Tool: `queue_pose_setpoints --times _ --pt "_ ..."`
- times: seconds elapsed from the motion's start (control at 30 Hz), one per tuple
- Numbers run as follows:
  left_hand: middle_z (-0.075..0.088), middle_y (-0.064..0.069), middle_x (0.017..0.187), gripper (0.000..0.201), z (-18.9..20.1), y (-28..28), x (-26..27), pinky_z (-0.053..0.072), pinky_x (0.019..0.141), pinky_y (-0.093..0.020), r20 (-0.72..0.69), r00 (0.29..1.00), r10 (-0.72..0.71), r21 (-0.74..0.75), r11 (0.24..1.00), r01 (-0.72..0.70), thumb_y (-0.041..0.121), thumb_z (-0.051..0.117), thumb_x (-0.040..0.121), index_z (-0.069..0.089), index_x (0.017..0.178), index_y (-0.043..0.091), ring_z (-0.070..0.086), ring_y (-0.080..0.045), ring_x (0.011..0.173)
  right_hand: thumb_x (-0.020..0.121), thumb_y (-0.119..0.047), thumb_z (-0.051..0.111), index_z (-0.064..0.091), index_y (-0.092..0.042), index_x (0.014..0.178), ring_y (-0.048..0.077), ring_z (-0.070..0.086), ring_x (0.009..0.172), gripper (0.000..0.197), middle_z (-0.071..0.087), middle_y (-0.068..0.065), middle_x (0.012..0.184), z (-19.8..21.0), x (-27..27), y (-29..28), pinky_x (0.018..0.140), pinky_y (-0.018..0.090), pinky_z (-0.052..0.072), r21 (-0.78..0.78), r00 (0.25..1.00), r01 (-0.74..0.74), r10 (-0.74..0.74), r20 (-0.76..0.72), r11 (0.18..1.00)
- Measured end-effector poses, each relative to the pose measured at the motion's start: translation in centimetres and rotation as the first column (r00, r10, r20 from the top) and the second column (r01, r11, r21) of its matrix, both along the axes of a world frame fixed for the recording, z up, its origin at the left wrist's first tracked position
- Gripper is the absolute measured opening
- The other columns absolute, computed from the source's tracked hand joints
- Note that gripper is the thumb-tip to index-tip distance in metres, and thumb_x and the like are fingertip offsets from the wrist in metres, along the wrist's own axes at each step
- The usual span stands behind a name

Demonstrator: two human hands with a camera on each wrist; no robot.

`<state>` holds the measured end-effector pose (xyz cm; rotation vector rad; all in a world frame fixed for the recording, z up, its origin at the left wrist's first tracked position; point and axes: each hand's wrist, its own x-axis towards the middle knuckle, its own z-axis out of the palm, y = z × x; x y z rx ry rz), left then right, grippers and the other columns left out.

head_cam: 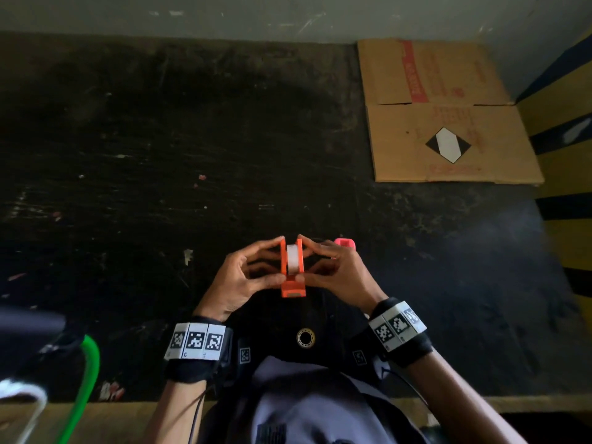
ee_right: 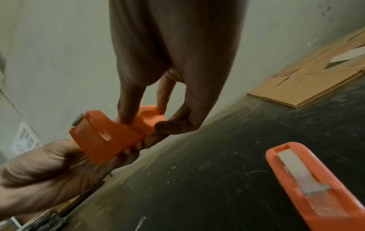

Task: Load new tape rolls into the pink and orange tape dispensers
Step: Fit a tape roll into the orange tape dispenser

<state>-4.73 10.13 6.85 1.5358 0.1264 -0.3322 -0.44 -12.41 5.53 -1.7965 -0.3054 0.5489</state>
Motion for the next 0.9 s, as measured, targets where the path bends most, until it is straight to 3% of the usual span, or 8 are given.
queue_pose_setpoints --times 0.1,0.2,0.37,0.47,0.57,0.7,0.83,0.9 --pt "0.073 -0.007 0.115 0.072 -1.2 1.4 1.3 0.056 0.093 -0.028 -0.025 0.999 0.035 0.023 0.999 -0.034 0.002 0.083 0.071 0.057 0.136 0.017 0.072 -0.02 0.104 0.078 -0.029 0.086 0.051 -0.033 0.145 0.009 0.071 0.104 0.076 0.064 -0.005 0.124 -1.1 2.2 1.5 0.091 0.038 0.06 -0.096 0.993 -0.071 0.079 0.082 0.993" --pt "0.074 -0.005 0.114 0.071 -2.8 2.6 3.0 0.056 0.087 -0.023 -0.054 0.996 0.07 0.04 0.997 -0.068 -0.004 0.081 0.071 0.057 0.135 0.012 0.072 -0.015 0.103 0.078 -0.024 0.086 0.053 -0.029 0.144 0.009 0.072 0.097 0.074 0.067 -0.002 0.124 -1.7 4.4 3.3 0.086 0.024 0.059 -0.176 0.981 -0.075 0.104 0.161 0.981" --pt "0.074 -0.003 0.116 0.073 -6.2 4.9 5.0 0.057 0.086 -0.043 -0.106 0.987 0.123 0.068 0.991 -0.116 0.026 0.092 0.056 0.065 0.123 0.033 0.07 -0.019 0.104 0.074 -0.02 0.088 0.06 -0.019 0.139 0.001 0.066 0.094 0.071 0.074 -0.001 0.114 -4.3 6.2 6.7 0.08 0.0 0.043 -0.264 0.984 -0.012 0.058 0.167 0.965" --pt "0.073 -0.004 0.117 0.078 -8.2 6.1 5.5 0.056 0.089 -0.047 -0.113 0.987 0.116 0.127 0.987 -0.101 0.032 0.093 0.054 0.063 0.127 0.031 0.07 -0.02 0.104 0.072 -0.016 0.089 0.061 -0.015 0.138 0.001 0.063 0.098 0.071 0.074 0.003 0.114 -6.2 6.5 8.2 0.081 -0.006 0.039 -0.296 0.991 0.014 0.027 0.134 0.955" --pt "0.072 -0.002 0.117 0.07 -10.5 7.2 5.7 0.055 0.095 -0.045 -0.109 0.989 0.096 0.216 0.974 -0.071 0.007 0.085 0.069 0.06 0.133 0.018 0.069 -0.02 0.107 0.069 -0.015 0.091 0.063 -0.013 0.135 0.005 0.065 0.103 0.072 0.074 0.006 0.117 -8.1 6.1 9.6 0.091 0.007 0.046 -0.301 0.995 0.049 -0.019 0.101 0.952" --pt "0.072 0.004 0.116 0.065 -13.2 7.7 4.9 0.054 0.098 -0.037 -0.133 0.987 0.092 0.279 0.959 -0.052 0.003 0.084 0.071 0.063 0.129 0.021 0.07 -0.014 0.107 0.067 -0.016 0.092 0.064 -0.013 0.134 0.016 0.071 0.105 0.073 0.074 0.009 0.115 -10.6 5.4 10.9 0.097 0.028 0.054 -0.348 0.997 0.053 -0.031 0.069 0.936" --pt "0.075 -0.002 0.108 0.059 -14.5 7.1 4.0 0.055 0.092 -0.029 -0.126 0.982 0.139 0.324 0.942 -0.092 0.003 0.084 0.069 0.067 0.125 0.014 0.072 -0.013 0.099 0.068 -0.015 0.092 0.063 -0.01 0.135 0.012 0.069 0.1 0.073 0.075 0.01 0.112 -12.4 4.4 11.0 0.093 0.013 0.051 -0.373 0.995 0.063 -0.029 0.098 0.926" --pt "0.076 -0.004 0.105 0.058 -14.7 6.9 3.9 0.055 0.089 -0.026 -0.117 0.982 0.149 0.336 0.936 -0.102 0.004 0.084 0.069 0.068 0.124 0.015 0.073 -0.015 0.098 0.069 -0.021 0.091 0.061 -0.013 0.138 0.018 0.072 0.095 0.076 0.074 0.009 0.108 -12.8 4.1 10.8 0.09 0.029 0.057 -0.4 0.99 0.065 -0.008 0.143 0.914"
